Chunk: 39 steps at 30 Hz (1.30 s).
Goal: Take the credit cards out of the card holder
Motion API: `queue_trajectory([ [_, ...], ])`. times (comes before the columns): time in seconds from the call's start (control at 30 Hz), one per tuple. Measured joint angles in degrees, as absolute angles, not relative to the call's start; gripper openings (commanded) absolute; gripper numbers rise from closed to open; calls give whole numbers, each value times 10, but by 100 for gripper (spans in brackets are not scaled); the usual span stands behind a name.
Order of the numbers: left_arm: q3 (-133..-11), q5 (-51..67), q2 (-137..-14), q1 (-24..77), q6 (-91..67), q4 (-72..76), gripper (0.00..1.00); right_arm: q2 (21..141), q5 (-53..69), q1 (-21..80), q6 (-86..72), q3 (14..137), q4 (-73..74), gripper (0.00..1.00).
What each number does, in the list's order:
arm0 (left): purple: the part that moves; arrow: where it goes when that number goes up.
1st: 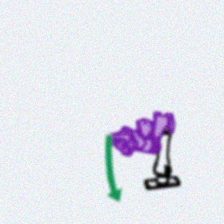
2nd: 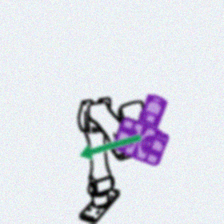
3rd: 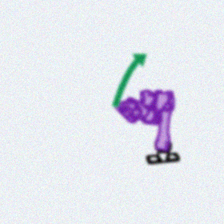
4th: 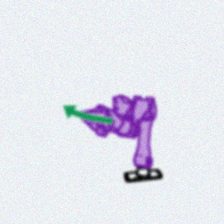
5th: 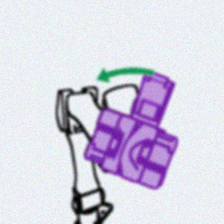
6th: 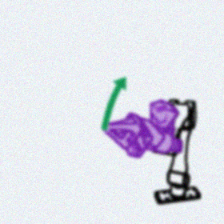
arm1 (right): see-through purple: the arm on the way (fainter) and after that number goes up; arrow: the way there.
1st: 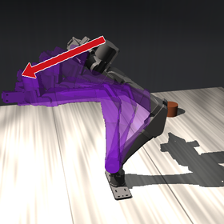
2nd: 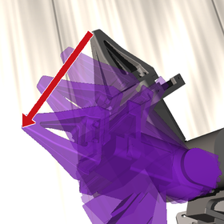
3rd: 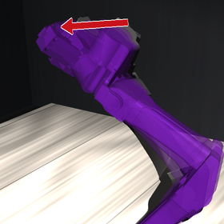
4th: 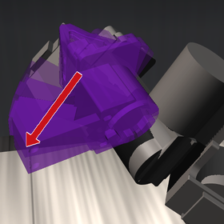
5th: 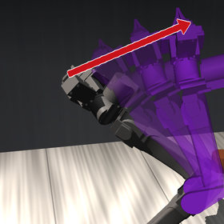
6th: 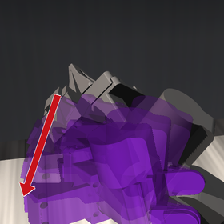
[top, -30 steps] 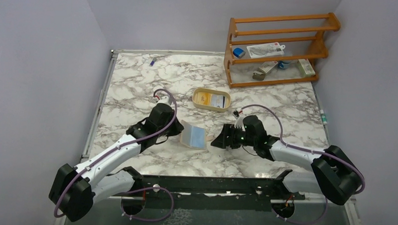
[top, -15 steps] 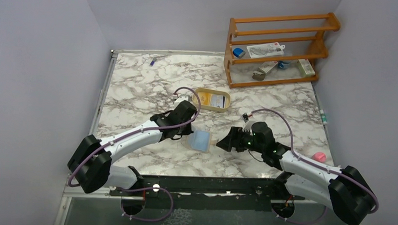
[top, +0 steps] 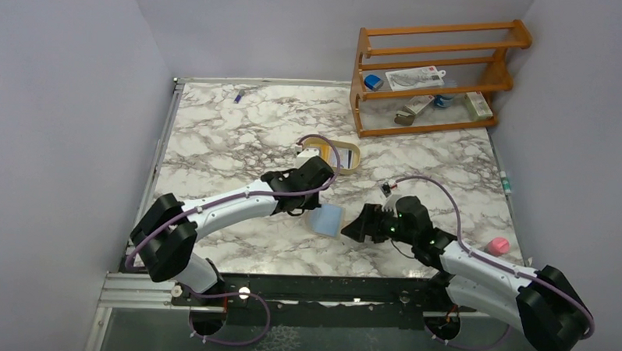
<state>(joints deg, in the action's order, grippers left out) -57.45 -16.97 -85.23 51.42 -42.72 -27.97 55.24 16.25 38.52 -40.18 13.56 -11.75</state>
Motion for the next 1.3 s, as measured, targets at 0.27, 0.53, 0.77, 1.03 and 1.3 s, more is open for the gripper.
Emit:
queue_trajectory([
  [0.27,-634,-202,-854,523,-420,-338,0,546,163,385,-405,117,-118,87],
  [0.53,-683,-269,-866,522,-397,-421,0,528,167,385,-405,106,-119,87],
  [0.77,-683,-305,-890,515,-394,-464,0,528,176,385,-405,99,-119,87],
  [1.03,-718,-313,-991,516,-386,-481,0,529,182,385,-405,84,-124,87],
  [1.3,-781,-312,-1036,546,-381,-482,2,530,188,385,-406,77,-137,87],
])
